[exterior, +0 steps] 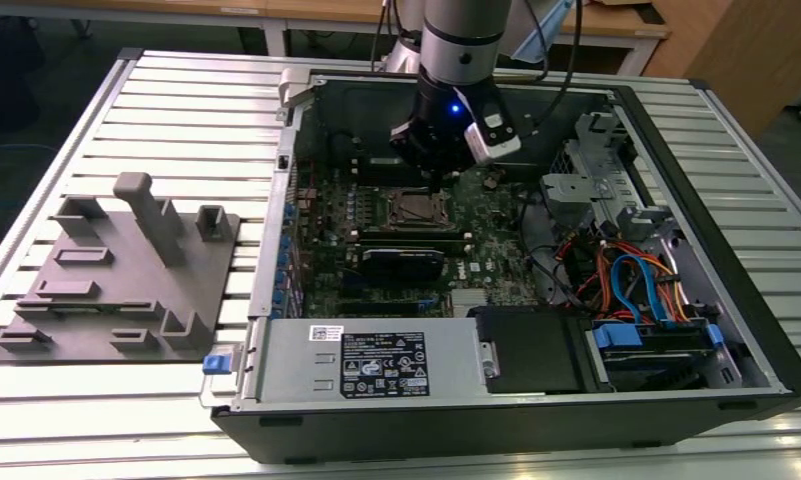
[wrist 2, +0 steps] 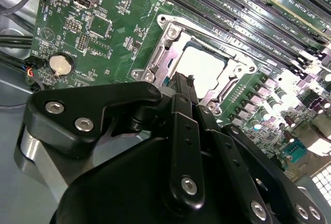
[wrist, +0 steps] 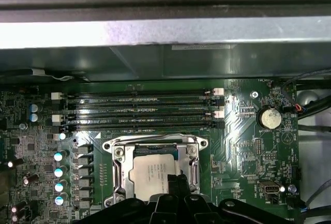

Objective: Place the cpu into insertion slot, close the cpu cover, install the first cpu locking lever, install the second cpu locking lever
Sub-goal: 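Install the second cpu locking lever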

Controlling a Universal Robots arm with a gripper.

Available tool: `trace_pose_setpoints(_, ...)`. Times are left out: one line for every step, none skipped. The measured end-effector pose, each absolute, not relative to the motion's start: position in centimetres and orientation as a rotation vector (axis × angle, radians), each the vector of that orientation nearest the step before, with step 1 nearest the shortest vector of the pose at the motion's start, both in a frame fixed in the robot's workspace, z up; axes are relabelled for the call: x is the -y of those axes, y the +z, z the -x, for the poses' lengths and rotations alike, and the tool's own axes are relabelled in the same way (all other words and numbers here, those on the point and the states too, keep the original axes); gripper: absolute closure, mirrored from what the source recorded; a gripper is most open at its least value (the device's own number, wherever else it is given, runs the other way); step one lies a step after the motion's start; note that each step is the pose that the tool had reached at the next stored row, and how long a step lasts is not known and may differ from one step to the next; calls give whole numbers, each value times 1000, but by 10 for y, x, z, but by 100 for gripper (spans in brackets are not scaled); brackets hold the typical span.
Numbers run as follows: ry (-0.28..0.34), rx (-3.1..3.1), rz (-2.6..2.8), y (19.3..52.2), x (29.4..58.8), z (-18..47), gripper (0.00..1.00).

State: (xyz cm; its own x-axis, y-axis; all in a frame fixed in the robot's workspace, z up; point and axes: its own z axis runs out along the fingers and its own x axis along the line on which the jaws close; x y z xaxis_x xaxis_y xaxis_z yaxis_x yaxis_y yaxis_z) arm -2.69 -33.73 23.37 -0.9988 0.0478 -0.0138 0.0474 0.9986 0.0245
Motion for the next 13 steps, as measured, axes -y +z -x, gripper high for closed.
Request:
trace_pose_setpoints(38,-3126,-74,234,337,27,90)
trace_pose_setpoints(38,-3126,-74,234,338,27,90)
trace_pose_setpoints(38,-3126,-74,234,338,27,90)
trace_pose_setpoints(38,-3126,-74,234,339,27,90)
trace_pose_setpoints(38,-3126,-74,234,339,27,90)
trace_pose_setpoints(38,-3126,-74,234,339,27,90)
trace_pose_setpoints(38,-3126,-74,234,340,27,90)
trace_pose_setpoints(38,-3126,-74,234,340,27,90)
trace_pose_setpoints(38,-3126,-74,234,341,27,90)
trace_pose_setpoints(38,-3126,-74,234,341,27,90)
trace_pose_setpoints(38,-3126,-74,234,342,27,90)
trace_pose_setpoints(38,-3126,-74,234,342,27,90)
trace_pose_setpoints(38,-3126,-74,234,343,27,90)
